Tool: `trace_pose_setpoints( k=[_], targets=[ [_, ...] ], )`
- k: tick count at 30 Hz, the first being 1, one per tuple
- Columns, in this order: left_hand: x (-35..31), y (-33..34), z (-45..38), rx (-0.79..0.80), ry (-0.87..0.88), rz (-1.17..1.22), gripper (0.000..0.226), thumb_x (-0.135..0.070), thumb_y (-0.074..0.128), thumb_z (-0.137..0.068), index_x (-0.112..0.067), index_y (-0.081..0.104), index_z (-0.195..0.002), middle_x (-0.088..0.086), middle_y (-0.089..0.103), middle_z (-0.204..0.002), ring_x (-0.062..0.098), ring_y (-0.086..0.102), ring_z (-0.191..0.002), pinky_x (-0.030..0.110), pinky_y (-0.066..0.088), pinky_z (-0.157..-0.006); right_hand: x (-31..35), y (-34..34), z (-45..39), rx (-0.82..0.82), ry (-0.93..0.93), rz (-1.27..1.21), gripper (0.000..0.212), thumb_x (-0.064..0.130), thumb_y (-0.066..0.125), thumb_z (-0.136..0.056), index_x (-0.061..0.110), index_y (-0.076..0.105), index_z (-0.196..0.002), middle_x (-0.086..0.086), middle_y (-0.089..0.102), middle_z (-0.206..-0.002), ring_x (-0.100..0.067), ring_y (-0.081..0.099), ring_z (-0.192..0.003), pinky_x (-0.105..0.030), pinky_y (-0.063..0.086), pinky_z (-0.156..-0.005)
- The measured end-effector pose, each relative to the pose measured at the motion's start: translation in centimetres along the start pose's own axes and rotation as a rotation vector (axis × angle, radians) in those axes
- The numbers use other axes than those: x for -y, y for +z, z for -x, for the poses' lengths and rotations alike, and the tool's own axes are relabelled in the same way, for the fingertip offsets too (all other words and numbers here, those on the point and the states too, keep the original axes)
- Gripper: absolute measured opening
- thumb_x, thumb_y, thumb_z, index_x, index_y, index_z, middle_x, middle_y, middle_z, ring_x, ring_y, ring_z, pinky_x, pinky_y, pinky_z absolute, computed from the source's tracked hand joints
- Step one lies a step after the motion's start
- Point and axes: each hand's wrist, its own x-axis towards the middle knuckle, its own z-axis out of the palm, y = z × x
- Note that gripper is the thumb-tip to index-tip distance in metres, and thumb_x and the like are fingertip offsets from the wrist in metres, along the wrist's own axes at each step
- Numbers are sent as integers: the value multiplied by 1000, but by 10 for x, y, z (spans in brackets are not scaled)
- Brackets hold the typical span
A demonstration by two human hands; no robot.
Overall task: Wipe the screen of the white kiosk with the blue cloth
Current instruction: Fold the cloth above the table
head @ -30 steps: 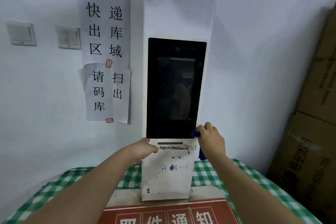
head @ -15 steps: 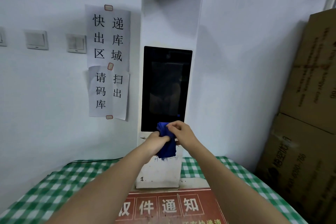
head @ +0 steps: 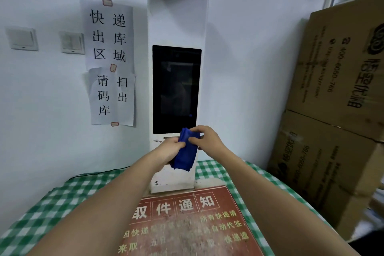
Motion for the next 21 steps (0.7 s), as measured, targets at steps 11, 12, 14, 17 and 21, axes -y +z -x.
trace_pose_setpoints(
  k=[11, 12, 14, 17, 21],
  targets=[
    [-20, 42, -4, 9, 91, -57, 51, -16, 55, -89, -27, 38, -136, 5, 59, -115, 27, 61, -104, 40, 51, -89, -14, -58, 13, 61, 4, -123, 7, 5, 62, -85, 9, 64, -90, 1, 65, -95, -10, 59, -90, -17, 46, -77],
    [-22, 49, -8, 11, 105, -78, 44, -16, 57, -88, -24, 44, -130, 5, 60, -111, 26, 60, -100, 37, 50, -85, -19, -64, 12, 64, 1, -120, 7, 5, 62, -85, 8, 64, -91, -1, 65, -94, -11, 59, -89, -17, 46, -77],
    [-26, 65, -17, -2, 126, -130, 26, -16, 58, -86, -14, 56, -112, 6, 62, -100, 24, 58, -91, 33, 45, -77, -32, -78, 10, 68, 22, -126, 4, 7, 62, -85, 9, 62, -88, -4, 65, -90, -15, 59, -84, -23, 45, -74],
    [-30, 91, -36, -6, 121, -170, 12, -17, 58, -84, -8, 60, -92, 7, 61, -86, 22, 54, -80, 30, 40, -70, -60, -103, 0, 111, 52, -136, 5, 10, 62, -86, 13, 60, -84, -7, 67, -86, -18, 60, -79, -29, 45, -71],
    [-33, 128, -61, 12, 82, -194, 8, -16, 58, -88, -17, 57, -81, 5, 63, -82, 18, 57, -72, 25, 42, -61, -103, -134, -14, 220, 125, -135, 11, 21, 67, -86, 13, 62, -91, -7, 66, -88, -14, 61, -77, -24, 47, -71]
  ],
)
